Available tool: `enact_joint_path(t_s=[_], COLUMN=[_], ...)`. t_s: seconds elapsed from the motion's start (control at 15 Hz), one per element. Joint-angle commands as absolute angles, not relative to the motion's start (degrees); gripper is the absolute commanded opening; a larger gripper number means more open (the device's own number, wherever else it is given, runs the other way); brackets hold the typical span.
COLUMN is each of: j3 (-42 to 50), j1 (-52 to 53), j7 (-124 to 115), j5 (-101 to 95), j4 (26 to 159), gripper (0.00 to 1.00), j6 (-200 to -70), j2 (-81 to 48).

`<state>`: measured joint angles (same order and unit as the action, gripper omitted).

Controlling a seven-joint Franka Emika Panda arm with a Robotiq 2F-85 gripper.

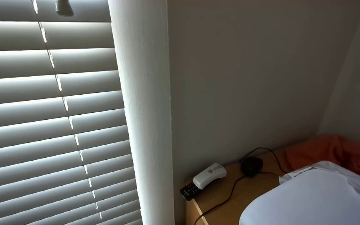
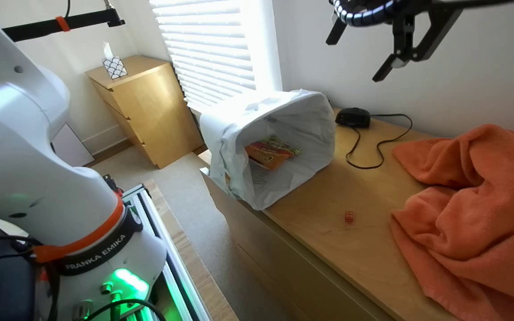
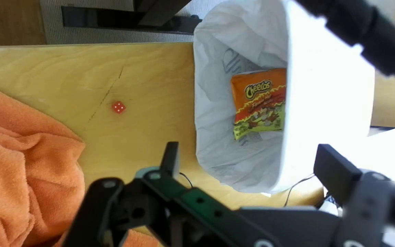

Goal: Put the empty packet in the bin

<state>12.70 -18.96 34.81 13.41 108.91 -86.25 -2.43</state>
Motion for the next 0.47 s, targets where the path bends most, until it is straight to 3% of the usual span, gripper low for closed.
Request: enact_joint_path(t_s=[0.0, 0.4], j3=[13.3, 13.5], j1=[-17.4, -16.8], j7=[30.7, 29.9], j5=[12.5, 13.4], j4=[105.0, 103.0], gripper=[1.0, 1.0], j6=[-79.6, -78.5], j2=[-1.1, -1.0])
